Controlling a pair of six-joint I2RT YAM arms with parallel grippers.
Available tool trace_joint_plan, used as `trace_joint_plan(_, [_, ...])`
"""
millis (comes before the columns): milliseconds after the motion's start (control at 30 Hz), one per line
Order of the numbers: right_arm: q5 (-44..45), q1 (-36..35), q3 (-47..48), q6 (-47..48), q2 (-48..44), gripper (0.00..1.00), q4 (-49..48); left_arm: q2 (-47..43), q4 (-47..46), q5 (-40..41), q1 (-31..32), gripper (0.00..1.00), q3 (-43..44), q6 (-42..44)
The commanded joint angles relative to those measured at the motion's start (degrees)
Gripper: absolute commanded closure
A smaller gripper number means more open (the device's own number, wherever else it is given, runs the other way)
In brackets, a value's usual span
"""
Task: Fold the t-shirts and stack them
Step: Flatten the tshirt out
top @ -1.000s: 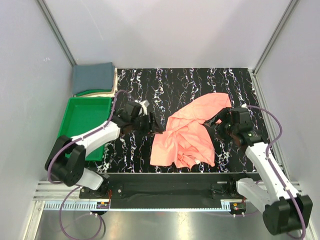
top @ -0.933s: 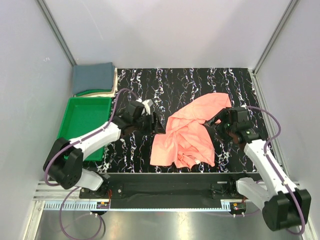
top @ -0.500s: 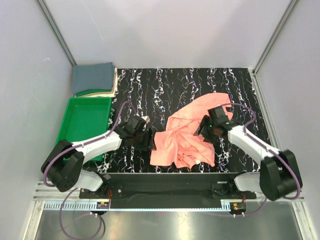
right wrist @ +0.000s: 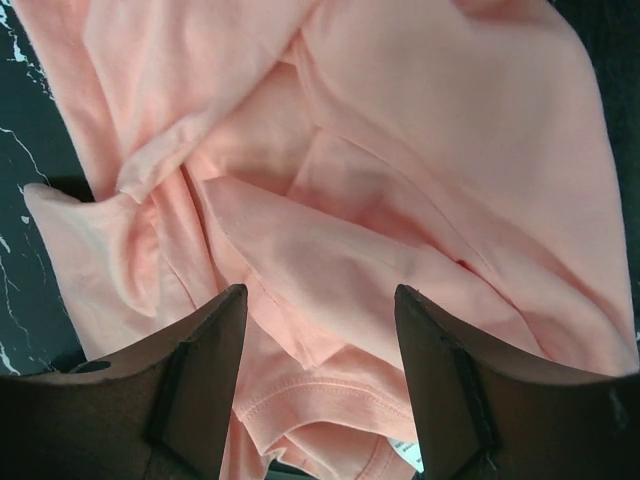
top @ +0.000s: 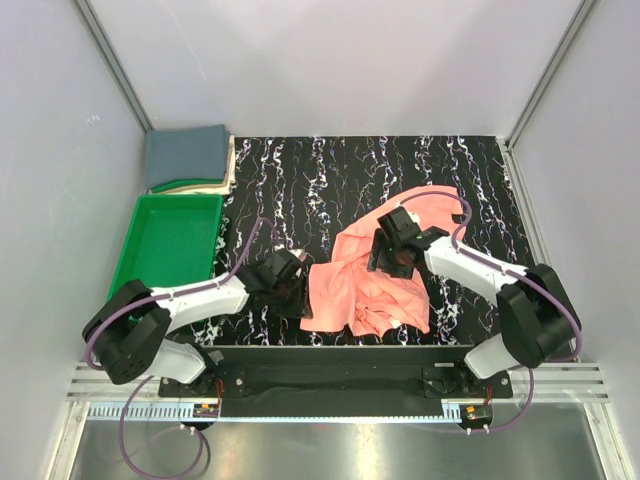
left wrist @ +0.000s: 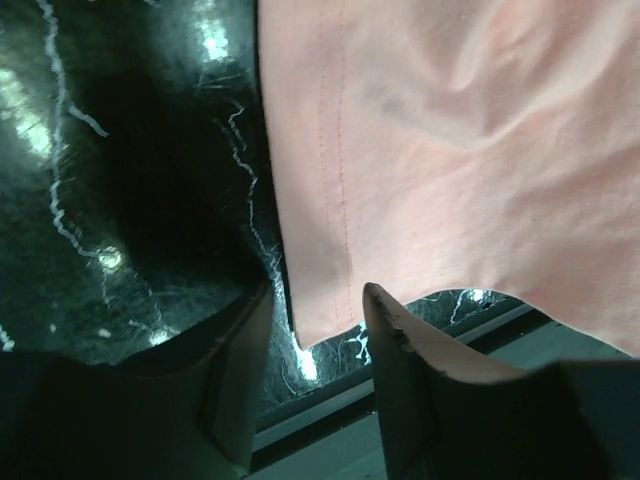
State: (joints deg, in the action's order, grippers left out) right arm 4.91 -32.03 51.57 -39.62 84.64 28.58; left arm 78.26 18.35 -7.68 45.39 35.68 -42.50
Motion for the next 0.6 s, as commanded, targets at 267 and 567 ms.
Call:
trace_joint_plan(267, [5.55,-3.56,5.29,5.16,7.30,0.31,-1.51,2.17,-3.32,3.11,0.76,1.00,1.50,-1.71])
trace_joint_plan(567, [9.76,-6.64,6.87,8.33,6.85,0.34,-1.60,0.32,-0.16,5.49,0.67,1.00,3.08,-1.01])
